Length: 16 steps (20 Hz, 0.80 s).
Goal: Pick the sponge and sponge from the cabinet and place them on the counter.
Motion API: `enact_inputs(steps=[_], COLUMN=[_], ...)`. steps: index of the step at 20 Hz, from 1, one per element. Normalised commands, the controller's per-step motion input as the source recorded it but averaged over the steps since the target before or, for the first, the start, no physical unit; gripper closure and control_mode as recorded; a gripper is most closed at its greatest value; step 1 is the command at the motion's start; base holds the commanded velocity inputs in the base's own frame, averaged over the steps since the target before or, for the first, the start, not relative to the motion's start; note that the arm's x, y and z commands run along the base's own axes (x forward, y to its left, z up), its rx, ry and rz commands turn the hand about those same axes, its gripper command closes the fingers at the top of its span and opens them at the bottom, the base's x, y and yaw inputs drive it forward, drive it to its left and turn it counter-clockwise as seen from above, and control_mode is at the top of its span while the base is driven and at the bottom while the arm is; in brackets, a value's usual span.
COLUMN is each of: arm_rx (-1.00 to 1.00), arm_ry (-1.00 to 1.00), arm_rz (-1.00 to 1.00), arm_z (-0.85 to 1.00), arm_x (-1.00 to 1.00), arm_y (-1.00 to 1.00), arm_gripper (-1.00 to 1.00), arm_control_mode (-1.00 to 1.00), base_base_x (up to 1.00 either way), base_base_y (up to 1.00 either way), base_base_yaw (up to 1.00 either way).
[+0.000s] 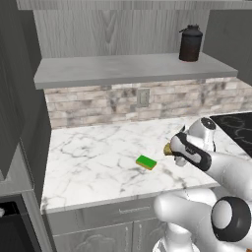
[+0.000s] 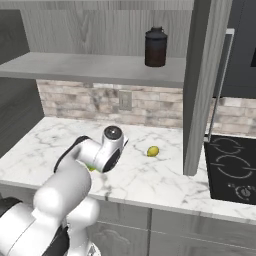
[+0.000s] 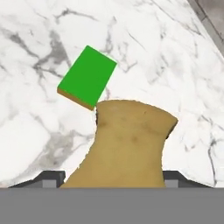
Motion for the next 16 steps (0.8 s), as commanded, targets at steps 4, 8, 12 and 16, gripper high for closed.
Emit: enact_inputs(steps=[4, 8, 12, 16], arm_rx=[-0.01, 0.0, 0.0, -0.01], arm_ry=[0.02, 0.0, 0.0, 0.0], arm_rz=[0.06, 0.04, 0.03, 0.01], arm_z=[-0.5, -0.44, -0.34, -0.24], arm_x=[0.22, 0.19, 0.21, 0.25], arm_y=[0.0, 0.0, 0.0, 0.0], arm_gripper=[1.0, 1.0, 1.0, 1.0], arm_control_mode=[-1.0, -1.0, -1.0, -1.0], base_base_x=[0.0, 0.0, 0.0, 0.0], base_base_y=[0.0, 0.0, 0.0, 0.0], base_base_yaw=[0.0, 0.0, 0.0, 0.0])
